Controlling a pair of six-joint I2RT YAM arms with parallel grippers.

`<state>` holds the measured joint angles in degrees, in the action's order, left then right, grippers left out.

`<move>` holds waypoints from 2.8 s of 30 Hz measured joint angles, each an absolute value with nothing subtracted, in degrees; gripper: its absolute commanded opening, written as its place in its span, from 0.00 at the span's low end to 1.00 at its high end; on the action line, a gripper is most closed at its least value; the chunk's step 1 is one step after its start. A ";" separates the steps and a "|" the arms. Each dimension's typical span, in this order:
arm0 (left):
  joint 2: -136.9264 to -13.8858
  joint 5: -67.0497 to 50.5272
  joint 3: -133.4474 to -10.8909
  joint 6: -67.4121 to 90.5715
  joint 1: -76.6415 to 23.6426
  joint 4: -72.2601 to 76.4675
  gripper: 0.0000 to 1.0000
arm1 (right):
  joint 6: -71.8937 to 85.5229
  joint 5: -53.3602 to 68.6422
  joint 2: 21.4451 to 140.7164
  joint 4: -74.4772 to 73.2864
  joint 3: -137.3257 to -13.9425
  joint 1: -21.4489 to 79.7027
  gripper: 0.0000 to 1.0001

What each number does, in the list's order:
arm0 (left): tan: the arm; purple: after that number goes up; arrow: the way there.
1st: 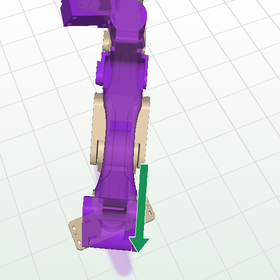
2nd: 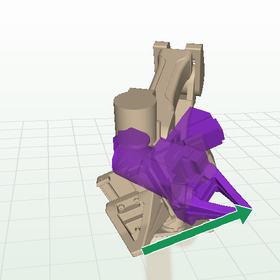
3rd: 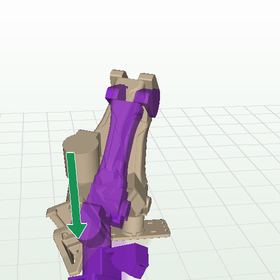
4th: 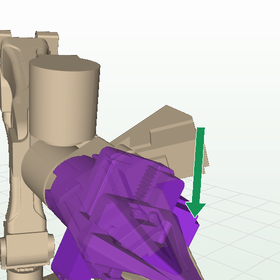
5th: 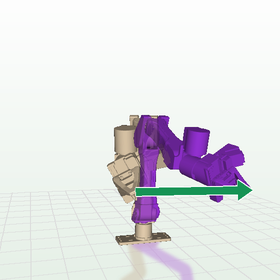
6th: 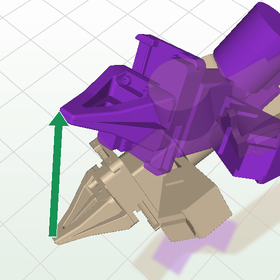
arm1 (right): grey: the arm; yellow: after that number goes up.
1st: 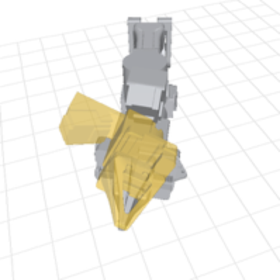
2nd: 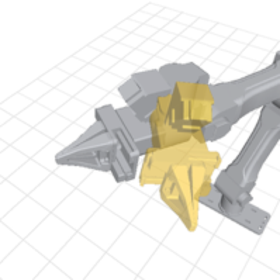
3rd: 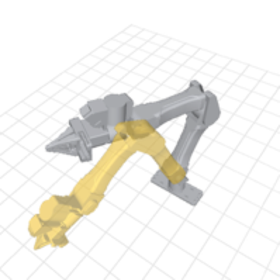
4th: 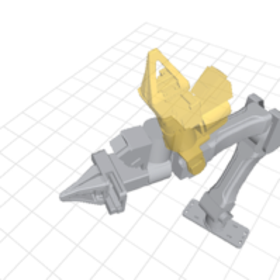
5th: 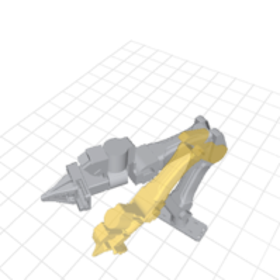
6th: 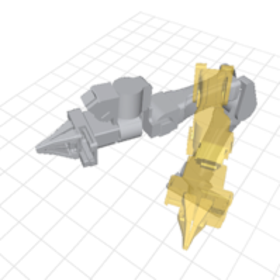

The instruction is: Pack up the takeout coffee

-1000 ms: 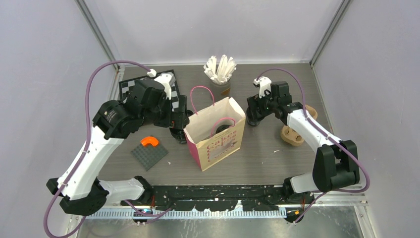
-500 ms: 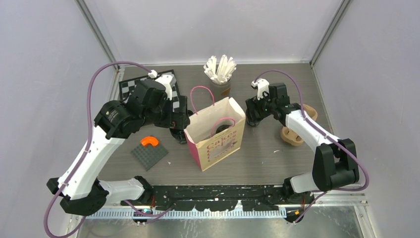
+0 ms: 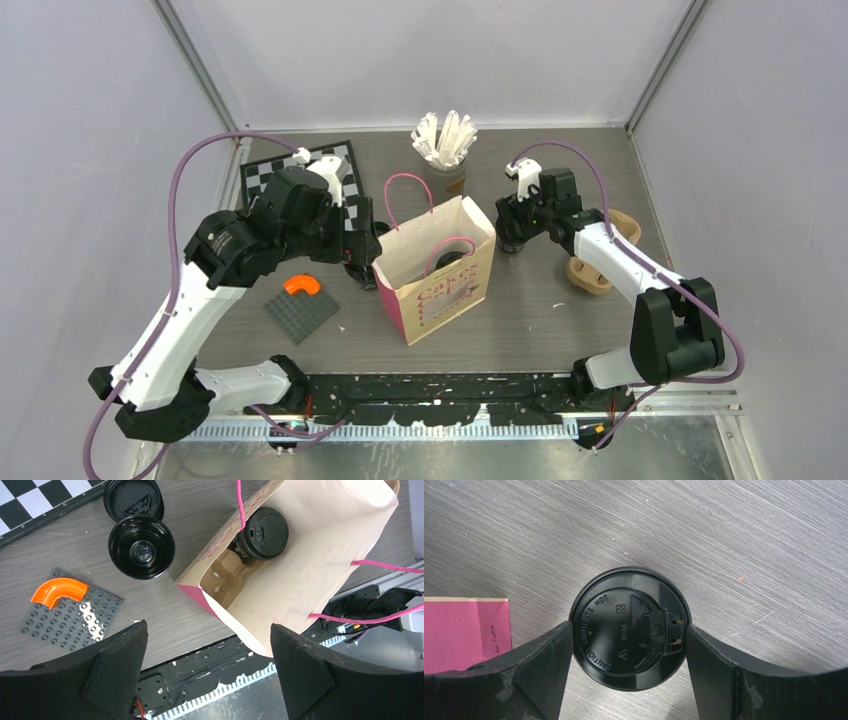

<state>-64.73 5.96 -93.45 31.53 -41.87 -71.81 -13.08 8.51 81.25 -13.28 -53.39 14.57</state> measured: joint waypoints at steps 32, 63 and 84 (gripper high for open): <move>-70.83 -0.78 -90.19 39.57 -41.87 -70.63 0.28 | 4.93 2.92 59.94 -55.64 -94.74 16.47 0.73; -73.12 -21.26 -86.04 14.39 -41.21 -52.40 0.29 | 2.63 27.16 52.84 -43.86 -81.62 19.03 0.73; -67.81 -10.20 -89.58 30.50 -41.10 -62.46 0.59 | -10.44 17.34 58.35 -54.87 -81.76 33.89 0.72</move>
